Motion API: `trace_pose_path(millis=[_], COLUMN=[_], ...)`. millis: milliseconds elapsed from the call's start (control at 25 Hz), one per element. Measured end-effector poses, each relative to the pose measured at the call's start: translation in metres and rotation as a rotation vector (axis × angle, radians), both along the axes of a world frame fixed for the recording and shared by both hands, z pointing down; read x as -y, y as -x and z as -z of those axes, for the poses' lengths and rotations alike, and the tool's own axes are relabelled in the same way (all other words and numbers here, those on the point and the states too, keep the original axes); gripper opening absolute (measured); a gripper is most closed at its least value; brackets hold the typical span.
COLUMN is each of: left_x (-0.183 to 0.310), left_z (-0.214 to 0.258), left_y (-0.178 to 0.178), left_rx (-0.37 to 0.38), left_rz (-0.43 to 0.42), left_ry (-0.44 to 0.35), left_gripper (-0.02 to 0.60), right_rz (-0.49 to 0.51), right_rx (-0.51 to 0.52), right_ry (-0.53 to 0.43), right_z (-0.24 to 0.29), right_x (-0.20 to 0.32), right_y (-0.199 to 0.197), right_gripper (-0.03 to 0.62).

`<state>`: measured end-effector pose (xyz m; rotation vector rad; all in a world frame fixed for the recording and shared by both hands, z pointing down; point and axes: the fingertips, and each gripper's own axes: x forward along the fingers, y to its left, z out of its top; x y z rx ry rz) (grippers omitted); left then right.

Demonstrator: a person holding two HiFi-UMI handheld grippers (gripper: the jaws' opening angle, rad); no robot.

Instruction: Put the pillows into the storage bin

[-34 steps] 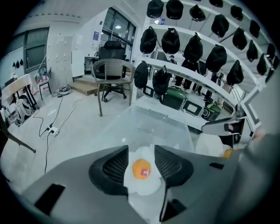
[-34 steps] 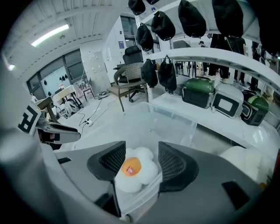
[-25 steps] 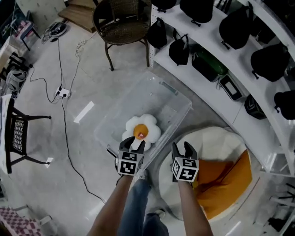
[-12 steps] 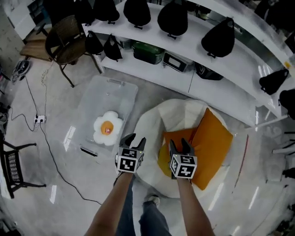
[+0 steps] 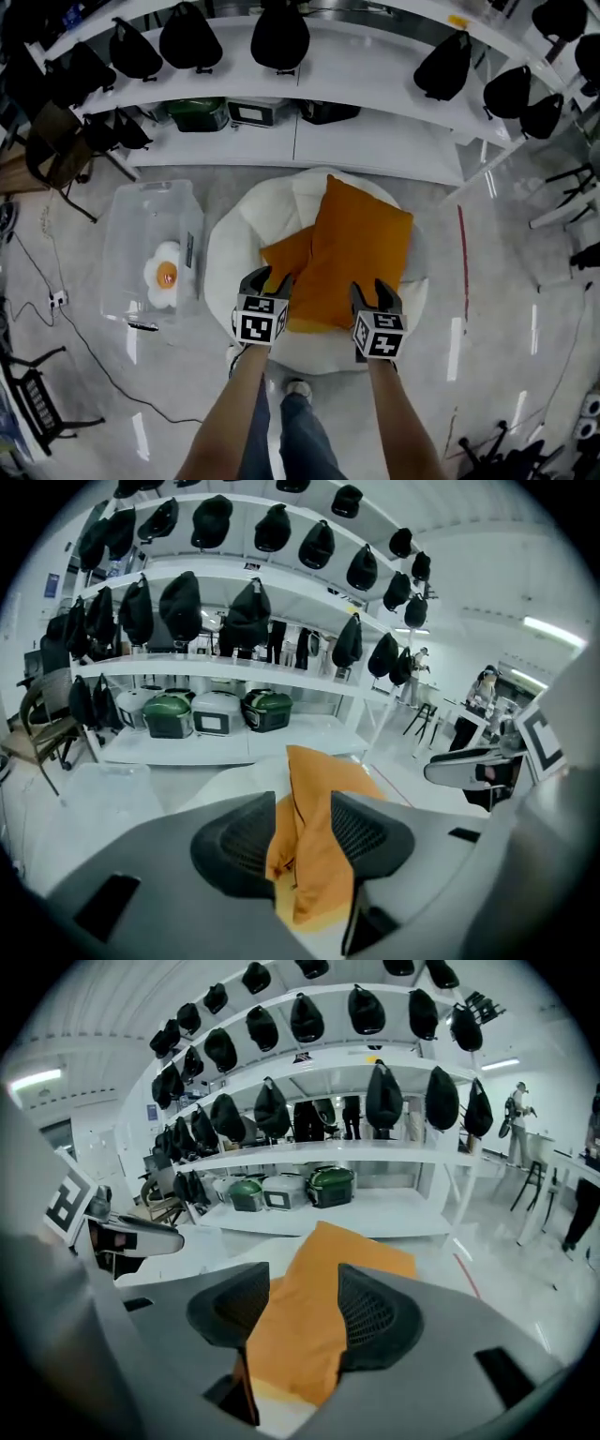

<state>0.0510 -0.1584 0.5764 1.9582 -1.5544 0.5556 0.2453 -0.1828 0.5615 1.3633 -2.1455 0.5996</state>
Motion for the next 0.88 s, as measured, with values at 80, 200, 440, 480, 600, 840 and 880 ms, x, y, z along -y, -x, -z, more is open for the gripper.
trace_pose_path(millis=[80, 200, 440, 480, 600, 840, 880], left_x=[0.008, 0.018, 0.034, 0.036, 0.041, 0.050, 0.052], left_z=[0.001, -0.005, -0.021, -0.024, -0.034, -0.061, -0.066], left_y=[-0.021, -0.044, -0.064, -0.067, -0.077, -0.091, -0.094], left_rx=[0.004, 0.002, 0.009, 0.008, 0.013, 0.017, 0.018], left_rz=[-0.039, -0.090, -0.174, -0.186, -0.225, -0.232, -0.229], left_ry=[0.001, 0.010, 0.034, 0.038, 0.049, 0.093, 0.101], left_gripper=[0.190, 0.190, 0.192, 0.193, 0.196, 0.204, 0.206], right_rz=[-0.049, -0.113, -0.187, -0.197, -0.239, -0.265, -0.264], right_rx=[0.000, 0.012, 0.019, 0.015, 0.021, 0.036, 0.038], right_ry=[0.008, 0.014, 0.012, 0.011, 0.009, 0.043, 0.050], right_z=[-0.002, -0.007, -0.015, -0.017, -0.023, -0.048, -0.054], right_x=[-0.003, -0.005, 0.001, 0.001, 0.005, 0.016, 0.020], right_y=[-0.027, -0.056, -0.083, -0.086, -0.096, -0.122, -0.127], right_gripper=[0.219, 0.219, 0.219, 0.219, 0.219, 0.219, 0.219])
